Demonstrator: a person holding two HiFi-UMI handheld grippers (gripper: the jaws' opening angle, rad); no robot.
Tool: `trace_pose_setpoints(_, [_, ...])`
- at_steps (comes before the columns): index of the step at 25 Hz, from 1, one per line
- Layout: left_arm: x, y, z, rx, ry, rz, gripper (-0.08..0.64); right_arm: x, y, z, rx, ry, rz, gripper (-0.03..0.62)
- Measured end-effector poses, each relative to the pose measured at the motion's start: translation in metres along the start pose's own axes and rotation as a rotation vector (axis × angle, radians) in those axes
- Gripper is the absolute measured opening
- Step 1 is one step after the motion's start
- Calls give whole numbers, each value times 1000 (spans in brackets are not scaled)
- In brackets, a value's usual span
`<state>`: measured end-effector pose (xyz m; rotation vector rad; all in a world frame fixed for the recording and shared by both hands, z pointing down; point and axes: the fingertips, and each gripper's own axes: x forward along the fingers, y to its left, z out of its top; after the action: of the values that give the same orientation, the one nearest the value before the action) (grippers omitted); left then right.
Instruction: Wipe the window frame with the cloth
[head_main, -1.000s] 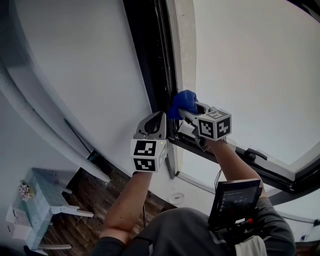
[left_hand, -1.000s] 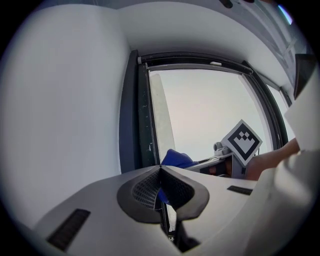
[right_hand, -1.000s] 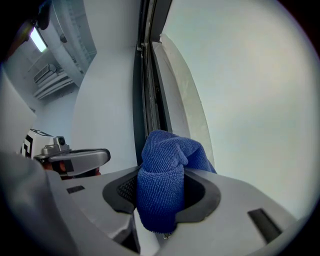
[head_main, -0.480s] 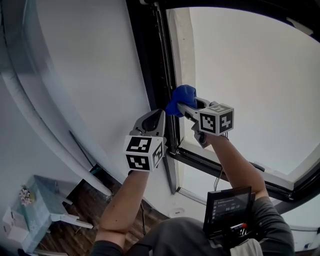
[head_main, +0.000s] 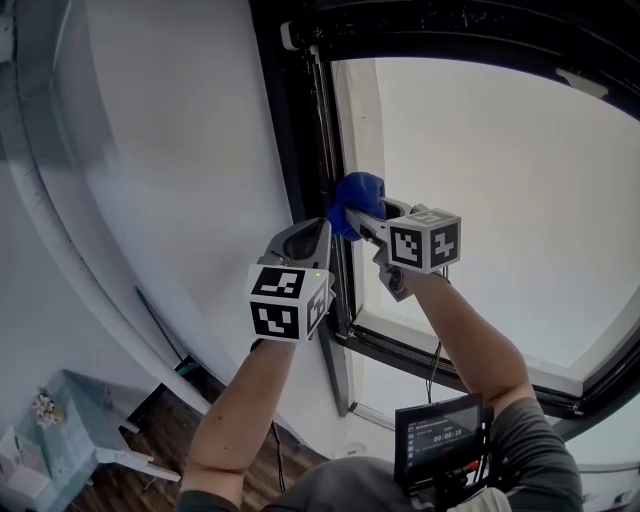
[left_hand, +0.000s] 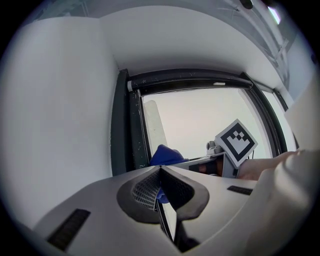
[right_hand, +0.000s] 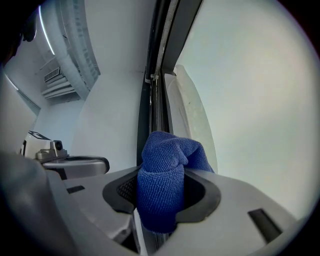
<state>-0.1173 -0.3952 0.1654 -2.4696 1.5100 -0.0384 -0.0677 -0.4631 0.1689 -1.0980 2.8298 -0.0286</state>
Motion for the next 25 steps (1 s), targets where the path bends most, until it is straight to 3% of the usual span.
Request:
trace_pose_setpoints(4, [5,4,21,4,-20,-17,9,2,1,28,-3,-37,-9,172])
trace_pose_setpoints(8, [7,21,42,40,-70,38,9,6,6,58,-43,-76,-9,172])
trace_pose_setpoints(17, [21,32,86,4,-134,11,9,13,8,117,-67,-144,-21,172])
trace_pose_setpoints(25, [27,53,139,59,-203,40,9,20,7,161,-103,-201,-42,172])
